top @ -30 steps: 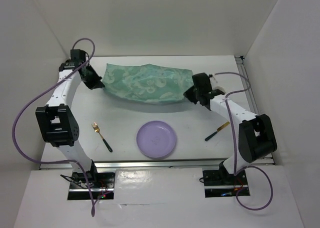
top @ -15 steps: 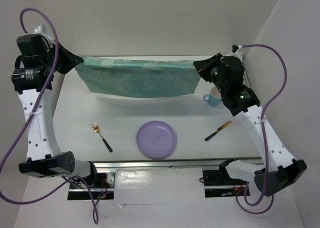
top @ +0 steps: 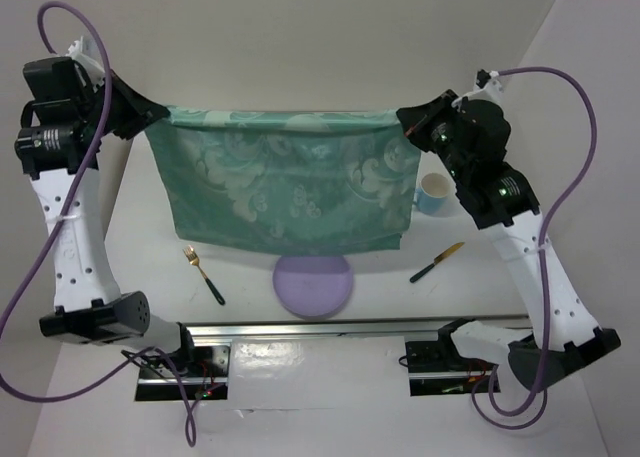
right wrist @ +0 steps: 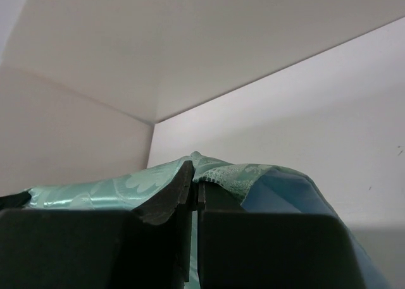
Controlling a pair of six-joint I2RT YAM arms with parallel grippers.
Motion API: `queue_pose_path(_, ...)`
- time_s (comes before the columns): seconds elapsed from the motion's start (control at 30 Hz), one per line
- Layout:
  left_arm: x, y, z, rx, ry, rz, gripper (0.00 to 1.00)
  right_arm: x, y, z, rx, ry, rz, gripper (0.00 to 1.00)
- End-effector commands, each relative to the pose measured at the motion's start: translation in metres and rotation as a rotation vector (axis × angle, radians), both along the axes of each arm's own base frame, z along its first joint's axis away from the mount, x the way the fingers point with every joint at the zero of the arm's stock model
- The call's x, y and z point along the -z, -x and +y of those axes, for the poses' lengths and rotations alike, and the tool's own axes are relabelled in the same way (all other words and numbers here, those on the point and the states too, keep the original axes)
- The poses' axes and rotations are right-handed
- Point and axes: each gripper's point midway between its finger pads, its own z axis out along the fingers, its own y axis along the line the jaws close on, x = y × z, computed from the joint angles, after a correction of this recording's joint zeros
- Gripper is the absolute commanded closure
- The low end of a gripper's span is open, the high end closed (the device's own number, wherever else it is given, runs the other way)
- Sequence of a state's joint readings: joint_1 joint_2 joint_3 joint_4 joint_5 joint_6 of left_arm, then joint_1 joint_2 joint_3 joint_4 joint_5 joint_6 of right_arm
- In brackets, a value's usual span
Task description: Set the dinner table for one person
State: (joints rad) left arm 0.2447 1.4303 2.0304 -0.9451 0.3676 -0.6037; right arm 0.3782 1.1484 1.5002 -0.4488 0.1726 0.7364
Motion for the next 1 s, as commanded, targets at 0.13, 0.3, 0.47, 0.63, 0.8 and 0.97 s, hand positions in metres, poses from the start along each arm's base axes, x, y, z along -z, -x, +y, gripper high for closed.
queue_pose_path(0.13, 0.028, -0.080, 0.025, 0.007, -0.040, -0.014, 1.00, -0.019, -0.094, -0.012, 0.110, 0.113, -0.101, 1.00)
queue_pose_path(0.3, 0.034, -0.123, 0.028, 0.033, -0.024, -0.018, 1.00, -0.027, -0.150, -0.027, 0.121, 0.102, -0.140, 1.00)
queue_pose_path(0.47, 0.024, -0.150, 0.029, 0.048, -0.001, -0.070, 1.00, -0.036, -0.187, -0.037, 0.095, 0.064, -0.177, 1.00)
queue_pose_path(0.63, 0.030, -0.157, 0.032, 0.054, 0.024, -0.069, 1.00, -0.027, -0.196, -0.044, 0.094, 0.048, -0.167, 1.00)
queue_pose_path(0.8, 0.071, -0.136, 0.031, 0.048, 0.040, 0.025, 1.00, 0.024, -0.167, -0.045, 0.070, 0.036, -0.051, 1.00)
queue_pose_path(0.97, 0.131, -0.077, 0.023, 0.026, 0.033, 0.157, 1.00, 0.107, -0.119, -0.044, 0.040, 0.012, 0.135, 1.00)
